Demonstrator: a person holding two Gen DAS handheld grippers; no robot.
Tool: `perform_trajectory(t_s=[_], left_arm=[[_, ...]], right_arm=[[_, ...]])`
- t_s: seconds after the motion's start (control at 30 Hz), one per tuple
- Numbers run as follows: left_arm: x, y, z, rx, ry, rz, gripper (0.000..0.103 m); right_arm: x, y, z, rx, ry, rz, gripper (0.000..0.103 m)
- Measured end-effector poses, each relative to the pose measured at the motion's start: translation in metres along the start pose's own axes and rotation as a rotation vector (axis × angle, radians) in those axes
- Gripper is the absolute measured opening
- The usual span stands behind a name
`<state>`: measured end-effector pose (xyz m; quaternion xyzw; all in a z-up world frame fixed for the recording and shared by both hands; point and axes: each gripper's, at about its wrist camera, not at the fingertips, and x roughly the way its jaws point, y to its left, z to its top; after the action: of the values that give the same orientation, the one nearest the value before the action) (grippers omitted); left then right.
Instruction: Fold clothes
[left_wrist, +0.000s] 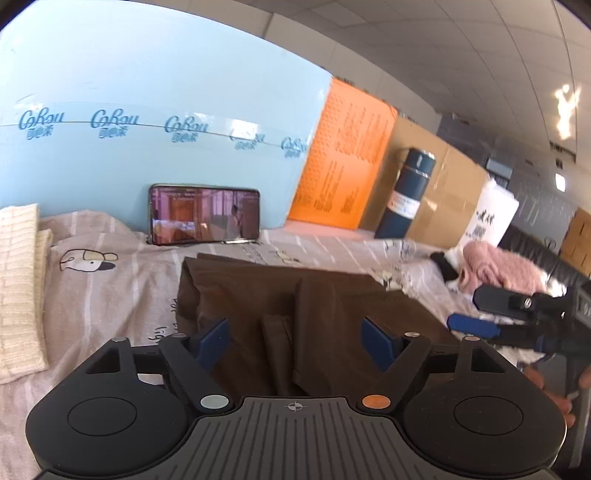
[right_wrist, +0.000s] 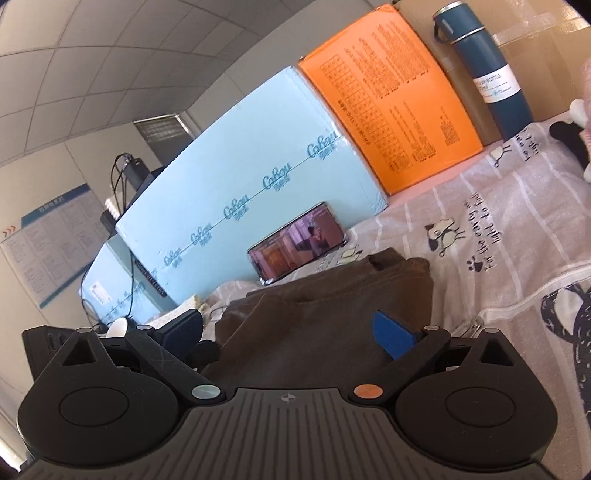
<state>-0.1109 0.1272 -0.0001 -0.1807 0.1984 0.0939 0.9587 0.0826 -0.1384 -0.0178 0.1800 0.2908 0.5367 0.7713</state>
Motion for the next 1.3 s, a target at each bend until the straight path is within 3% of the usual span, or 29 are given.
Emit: perform_trajectory(t_s=[0.07,0.27,0.43,0.8,1.03,1.2,1.3], left_arm=[[-0.005,0.012,0.004,-0.071,-0.020,0.001,0.089],[-0.006,0.048,0.007,-0.268,0.000,0.000,0.091],[-0.003,0.063,0.005,-0.344,0.030,0.048,0.091],[0.011,0.065,-0.004,-0.357,0.107,0.018,0.091],[0.021,0.067,-0.006,-0.416,0.126,-0.072,0.096],[0.027,0.065,-0.007,-0.427,0.144,-0.137,0.100],[0.031,0.060,-0.008,-0.402,0.172,-0.219,0.100]], right_arm=[[0.000,-0.002,0.001,0.007,-0.011,-0.038,0.099],[0.006,-0.008,0.002,0.020,0.004,-0.100,0.099],[0.012,-0.012,0.001,0.028,0.039,-0.150,0.099],[0.019,-0.021,-0.001,0.074,0.102,-0.185,0.099],[0.023,-0.022,-0.001,0.078,0.132,-0.200,0.099],[0.025,-0.027,0.000,0.131,0.170,-0.126,0.099],[0.025,-0.034,0.002,0.207,0.202,-0.049,0.100]])
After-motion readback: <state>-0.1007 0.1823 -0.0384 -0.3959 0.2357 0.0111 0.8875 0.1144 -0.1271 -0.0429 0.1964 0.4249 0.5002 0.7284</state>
